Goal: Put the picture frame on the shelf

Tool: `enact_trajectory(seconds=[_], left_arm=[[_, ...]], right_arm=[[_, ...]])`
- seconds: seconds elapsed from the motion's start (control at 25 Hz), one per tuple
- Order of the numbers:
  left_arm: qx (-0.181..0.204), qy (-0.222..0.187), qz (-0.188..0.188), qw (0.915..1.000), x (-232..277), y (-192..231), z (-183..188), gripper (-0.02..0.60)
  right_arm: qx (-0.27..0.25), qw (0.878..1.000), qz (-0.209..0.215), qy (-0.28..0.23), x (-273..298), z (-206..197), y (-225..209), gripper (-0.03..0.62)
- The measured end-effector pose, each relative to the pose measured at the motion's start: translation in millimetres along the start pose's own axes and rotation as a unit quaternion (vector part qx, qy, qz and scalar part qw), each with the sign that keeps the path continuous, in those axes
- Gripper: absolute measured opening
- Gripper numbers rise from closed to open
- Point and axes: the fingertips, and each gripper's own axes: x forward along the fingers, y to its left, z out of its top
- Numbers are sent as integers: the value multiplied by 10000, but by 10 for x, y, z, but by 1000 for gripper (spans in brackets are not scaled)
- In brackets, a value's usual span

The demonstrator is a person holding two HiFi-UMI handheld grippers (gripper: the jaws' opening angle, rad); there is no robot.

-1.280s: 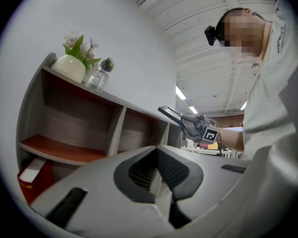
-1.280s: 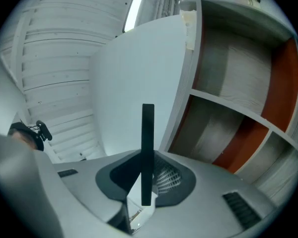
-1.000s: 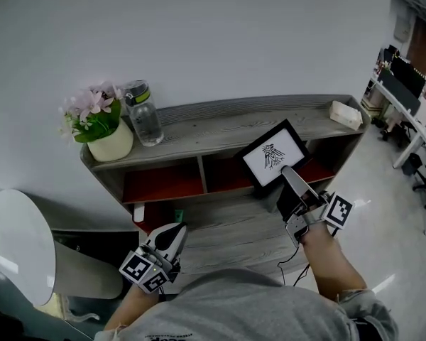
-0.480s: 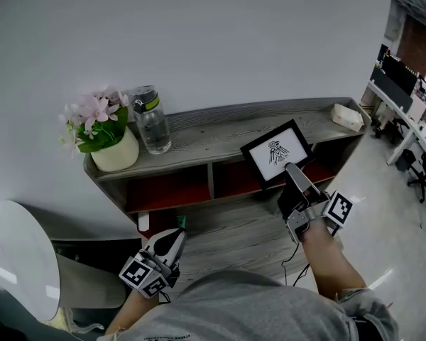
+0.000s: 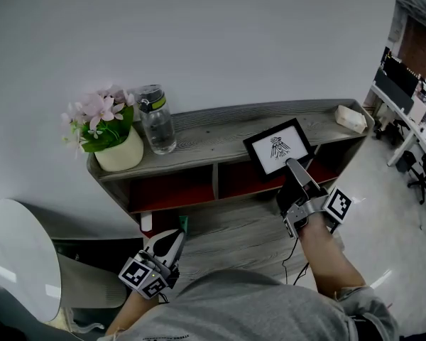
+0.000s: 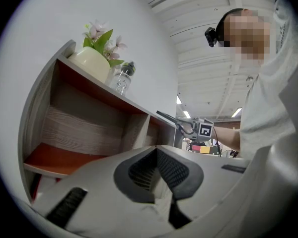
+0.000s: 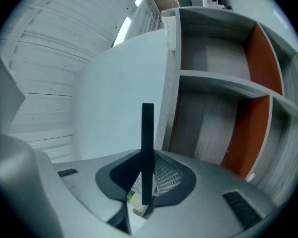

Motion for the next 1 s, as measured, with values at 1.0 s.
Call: enact_trajectory(seconds=[1.0], left_arm=[[-105, 50, 86, 9999, -37, 31, -65, 8]], right_arm=[[160, 9997, 73, 193, 254, -137, 60, 143]])
